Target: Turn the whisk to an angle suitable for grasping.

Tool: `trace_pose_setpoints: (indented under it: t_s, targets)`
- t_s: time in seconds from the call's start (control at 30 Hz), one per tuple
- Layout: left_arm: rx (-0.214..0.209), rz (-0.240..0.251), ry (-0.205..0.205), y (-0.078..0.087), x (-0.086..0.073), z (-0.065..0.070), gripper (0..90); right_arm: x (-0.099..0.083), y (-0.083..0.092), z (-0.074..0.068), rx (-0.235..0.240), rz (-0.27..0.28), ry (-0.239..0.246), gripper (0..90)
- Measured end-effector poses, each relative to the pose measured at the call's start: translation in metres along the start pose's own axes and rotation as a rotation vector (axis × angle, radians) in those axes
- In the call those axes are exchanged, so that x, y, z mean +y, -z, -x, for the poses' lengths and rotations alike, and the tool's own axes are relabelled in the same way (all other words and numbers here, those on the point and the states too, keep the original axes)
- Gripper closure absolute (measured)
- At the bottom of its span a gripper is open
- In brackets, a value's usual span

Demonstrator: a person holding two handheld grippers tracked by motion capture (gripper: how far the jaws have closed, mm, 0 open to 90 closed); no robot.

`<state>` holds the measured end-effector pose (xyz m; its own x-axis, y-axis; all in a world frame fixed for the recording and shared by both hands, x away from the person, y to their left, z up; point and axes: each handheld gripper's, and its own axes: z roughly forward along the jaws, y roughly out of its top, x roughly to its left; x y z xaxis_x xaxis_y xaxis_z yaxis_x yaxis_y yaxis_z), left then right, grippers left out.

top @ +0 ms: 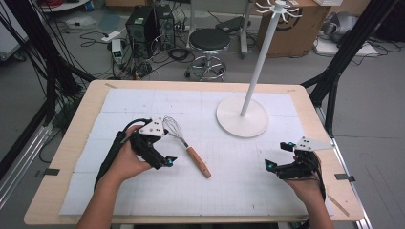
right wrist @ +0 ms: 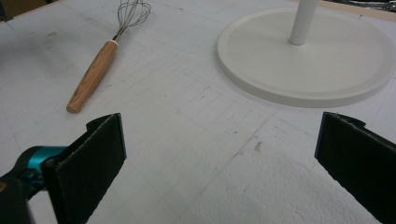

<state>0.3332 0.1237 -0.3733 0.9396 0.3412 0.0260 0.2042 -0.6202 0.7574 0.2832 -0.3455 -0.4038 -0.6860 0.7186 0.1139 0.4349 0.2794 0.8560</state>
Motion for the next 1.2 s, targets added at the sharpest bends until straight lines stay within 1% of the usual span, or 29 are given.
trace_pose_setpoints:
  t_s: [0.03, 0.07, 0.1, 0.13, 0.17, 0.2, 0.27, 0.3, 0.33, 0.37, 0.43, 0.53, 0.67, 0.7, 0.73, 0.77, 0.83, 0.93, 0.97, 1.0, 1.03, 1.07, 1.1, 1.13, 1.2]
  targets:
    - [0.000, 0.000, 0.000, 0.000, 0.000, 0.000, 1.6, 0.000, 0.000, 0.000, 0.000, 0.002, 0.002, 0.8]
    - [-0.007, -0.029, -0.027, -0.007, 0.007, 0.000, 1.6, 0.000, 0.000, 0.001, -0.001, 0.001, -0.001, 0.8]
    - [-0.007, -0.029, -0.027, -0.007, 0.007, 0.000, 1.6, -0.001, 0.000, 0.001, 0.001, 0.002, -0.001, 0.8]
    - [-0.011, -0.045, -0.036, -0.009, 0.010, 0.000, 1.6, -0.001, 0.001, 0.001, 0.000, 0.001, -0.002, 0.8]
    - [-0.020, -0.042, -0.044, -0.013, 0.013, -0.001, 1.6, -0.001, 0.001, 0.002, -0.001, 0.002, -0.002, 0.8]
    - [-0.027, -0.059, -0.051, -0.016, 0.016, -0.001, 1.6, -0.001, 0.001, 0.002, -0.002, 0.001, -0.006, 0.8]
    - [-0.029, -0.105, -0.083, -0.023, 0.022, -0.001, 1.6, -0.002, 0.001, 0.003, -0.001, 0.003, -0.004, 0.8]
    - [-0.029, -0.130, -0.103, -0.032, 0.029, 0.001, 1.7, -0.002, 0.001, 0.003, -0.003, 0.002, -0.009, 0.8]
    - [-0.029, -0.130, -0.103, -0.032, 0.029, 0.001, 1.6, -0.002, 0.001, 0.003, -0.003, 0.002, -0.009, 0.8]
    - [-0.033, -0.144, -0.122, -0.035, 0.032, 0.000, 1.6, -0.002, 0.001, 0.003, -0.004, 0.000, -0.007, 0.8]
    - [-0.034, -0.181, -0.146, -0.042, 0.040, 0.000, 1.6, -0.002, 0.001, 0.003, -0.005, -0.001, -0.005, 0.8]
    - [-0.056, -0.200, -0.157, -0.051, 0.047, -0.001, 1.6, -0.002, 0.001, 0.003, -0.002, -0.003, -0.001, 0.8]
    - [-0.076, -0.263, -0.202, -0.064, 0.053, -0.003, 1.7, -0.003, 0.001, 0.003, -0.001, -0.004, -0.003, 0.8]
    - [-0.080, -0.257, -0.200, -0.067, 0.053, -0.003, 1.7, -0.003, 0.001, 0.003, -0.001, -0.004, -0.003, 0.8]
    - [-0.098, -0.260, -0.201, -0.069, 0.053, -0.005, 1.7, -0.004, 0.002, 0.004, -0.002, -0.005, -0.003, 0.8]
    - [-0.100, -0.272, -0.188, -0.072, 0.051, -0.006, 1.7, -0.004, 0.002, 0.004, -0.001, -0.007, -0.001, 0.8]
    - [-0.100, -0.294, -0.183, -0.077, 0.049, -0.009, 1.7, -0.005, 0.001, 0.004, -0.002, -0.009, -0.006, 0.8]
    - [-0.103, -0.298, -0.179, -0.081, 0.049, -0.010, 1.7, -0.007, -0.001, 0.006, -0.003, -0.026, -0.012, 0.8]
    - [-0.108, -0.315, -0.182, -0.083, 0.050, -0.011, 1.7, -0.007, -0.002, 0.006, -0.004, -0.026, -0.011, 0.8]
    - [-0.104, -0.340, -0.198, -0.086, 0.051, -0.012, 1.7, -0.007, -0.002, 0.005, -0.001, -0.026, -0.009, 0.8]
    - [-0.096, -0.365, -0.203, -0.087, 0.053, -0.012, 1.7, -0.007, -0.002, 0.005, 0.000, -0.027, -0.008, 0.8]
    - [-0.104, -0.374, -0.208, -0.089, 0.054, -0.014, 1.7, -0.007, -0.002, 0.005, -0.002, -0.029, -0.006, 0.8]
    - [-0.105, -0.390, -0.189, -0.092, 0.056, -0.018, 1.7, -0.007, -0.003, 0.005, -0.002, -0.031, -0.002, 0.8]
    - [-0.105, -0.394, -0.182, -0.093, 0.055, -0.021, 1.7, -0.007, -0.003, 0.004, 0.000, -0.036, -0.005, 0.8]
    - [-0.105, -0.400, -0.188, -0.094, 0.055, -0.022, 1.7, -0.007, -0.004, 0.004, -0.002, -0.042, 0.001, 0.8]
